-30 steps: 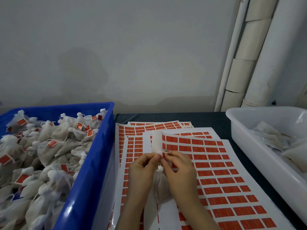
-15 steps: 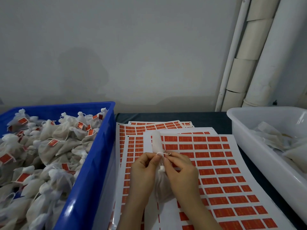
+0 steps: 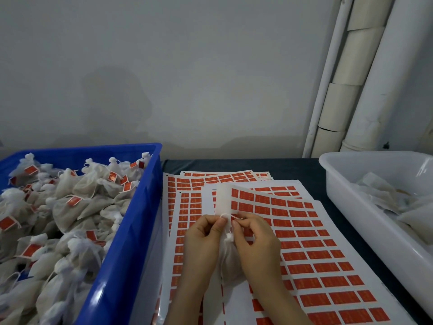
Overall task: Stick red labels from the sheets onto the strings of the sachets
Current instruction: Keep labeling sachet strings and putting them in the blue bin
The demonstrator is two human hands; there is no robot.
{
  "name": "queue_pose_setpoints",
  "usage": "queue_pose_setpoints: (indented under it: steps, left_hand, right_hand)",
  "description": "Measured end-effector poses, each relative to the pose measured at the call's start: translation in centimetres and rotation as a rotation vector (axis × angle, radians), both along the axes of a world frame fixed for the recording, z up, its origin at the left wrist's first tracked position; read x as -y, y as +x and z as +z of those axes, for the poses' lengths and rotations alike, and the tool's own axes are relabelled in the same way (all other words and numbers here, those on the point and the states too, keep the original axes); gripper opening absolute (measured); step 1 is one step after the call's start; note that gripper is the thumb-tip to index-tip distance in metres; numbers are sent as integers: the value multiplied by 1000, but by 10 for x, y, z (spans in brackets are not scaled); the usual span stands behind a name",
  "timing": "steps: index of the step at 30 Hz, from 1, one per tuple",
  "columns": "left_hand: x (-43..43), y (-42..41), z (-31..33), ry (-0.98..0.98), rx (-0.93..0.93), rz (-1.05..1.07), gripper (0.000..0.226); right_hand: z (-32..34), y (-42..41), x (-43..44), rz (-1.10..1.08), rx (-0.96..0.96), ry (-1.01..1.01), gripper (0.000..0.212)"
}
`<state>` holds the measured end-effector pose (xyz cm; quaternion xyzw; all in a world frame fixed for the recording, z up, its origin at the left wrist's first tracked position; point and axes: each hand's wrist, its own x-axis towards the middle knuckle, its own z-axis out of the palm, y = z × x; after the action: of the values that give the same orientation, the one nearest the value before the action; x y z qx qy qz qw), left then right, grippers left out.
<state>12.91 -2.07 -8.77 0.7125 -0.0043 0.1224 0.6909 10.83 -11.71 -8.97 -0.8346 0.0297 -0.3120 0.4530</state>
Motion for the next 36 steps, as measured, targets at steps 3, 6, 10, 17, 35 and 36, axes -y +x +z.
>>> queue_pose_setpoints:
  steps: [3,6,10,17,35,36]
  left_hand:
    - [0,-1,0,-1,-1,-1,9]
    - [0,-1,0,-6,-11,7,8]
    - [-1,-1,2,2,-25,27,7]
    - [-1,-2,5,3,-60,74,10]
    - [0,-1,-2,245,-68,254,13]
    - [0,-2,-1,225,-74,228,12]
  right_hand:
    - [2,-1,0,6,21,-8,12]
    - [3,0,1,7,20,5,13]
    - [2,2,4,-12,-23,84,5]
    - [2,4,13,-93,-106,230,10]
    - [11,0,27,-159,-37,448,13]
    - [11,0,26,-152,-32,453,13]
